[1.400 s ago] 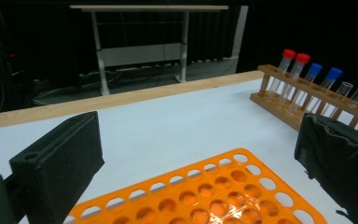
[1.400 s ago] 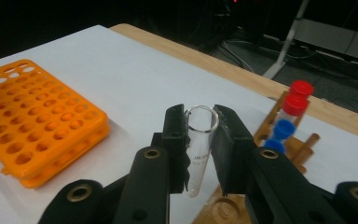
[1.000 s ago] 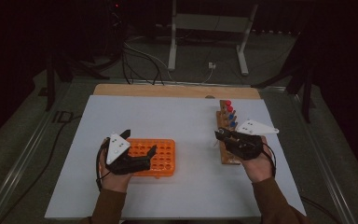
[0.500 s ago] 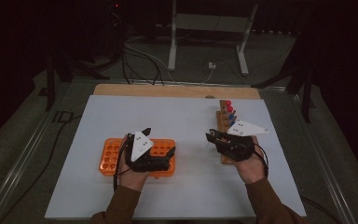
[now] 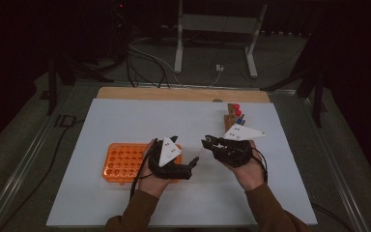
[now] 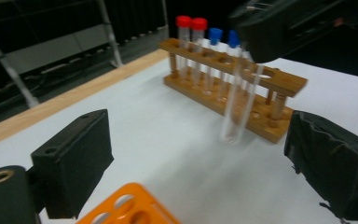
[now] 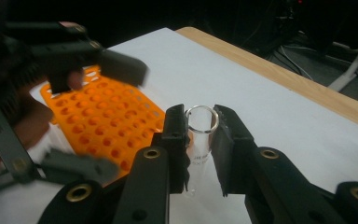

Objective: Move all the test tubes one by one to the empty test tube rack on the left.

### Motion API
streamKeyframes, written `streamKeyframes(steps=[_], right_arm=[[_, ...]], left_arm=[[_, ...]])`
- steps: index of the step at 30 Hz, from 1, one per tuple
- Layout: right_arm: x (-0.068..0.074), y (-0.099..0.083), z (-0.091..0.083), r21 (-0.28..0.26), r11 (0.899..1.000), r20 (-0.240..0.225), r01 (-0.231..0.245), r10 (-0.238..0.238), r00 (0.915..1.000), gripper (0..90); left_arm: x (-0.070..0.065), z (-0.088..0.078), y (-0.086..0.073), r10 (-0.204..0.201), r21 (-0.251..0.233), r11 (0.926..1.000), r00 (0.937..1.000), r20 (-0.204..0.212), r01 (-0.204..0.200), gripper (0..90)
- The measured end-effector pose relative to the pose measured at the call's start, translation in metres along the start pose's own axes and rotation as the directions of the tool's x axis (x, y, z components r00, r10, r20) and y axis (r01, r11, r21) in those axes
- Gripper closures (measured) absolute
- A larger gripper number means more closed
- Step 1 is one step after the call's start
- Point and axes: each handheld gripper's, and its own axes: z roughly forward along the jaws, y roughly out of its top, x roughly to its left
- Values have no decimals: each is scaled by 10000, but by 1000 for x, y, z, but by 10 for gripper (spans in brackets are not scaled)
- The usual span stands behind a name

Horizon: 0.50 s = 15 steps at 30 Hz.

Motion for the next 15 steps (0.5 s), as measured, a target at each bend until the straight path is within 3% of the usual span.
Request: streamKeyframes(steps=[4, 8, 9, 10, 14, 15], right_arm=[[3, 1, 3, -3, 10000, -139, 54, -54, 9999, 760], [7, 1, 5, 24, 10000, -255, 97, -96, 9996, 760], [7, 1, 6, 4, 10000, -305, 91, -90, 9995, 760], [9, 1, 6, -2, 10000, -391, 73, -73, 9992, 760], [10, 0, 8, 24, 9999, -457, 161, -160, 9988, 760], [11, -1, 8, 30, 9998, -480, 174, -173, 9987, 760]], left_arm=[[-7, 9, 3, 99, 122, 9999, 9996, 257, -102, 165], [-11, 14, 3, 85, 51, 9999, 9990, 445, -87, 414], [-11, 15, 3, 6, 16, 10000, 9986, 524, -7, 414], [-11, 15, 3, -153, -73, 9998, 9982, 582, 157, 518], [-11, 18, 2, -133, 68, 9999, 9969, 779, 128, 598], [-11, 18, 1, -155, 95, 9998, 9967, 801, 147, 673]])
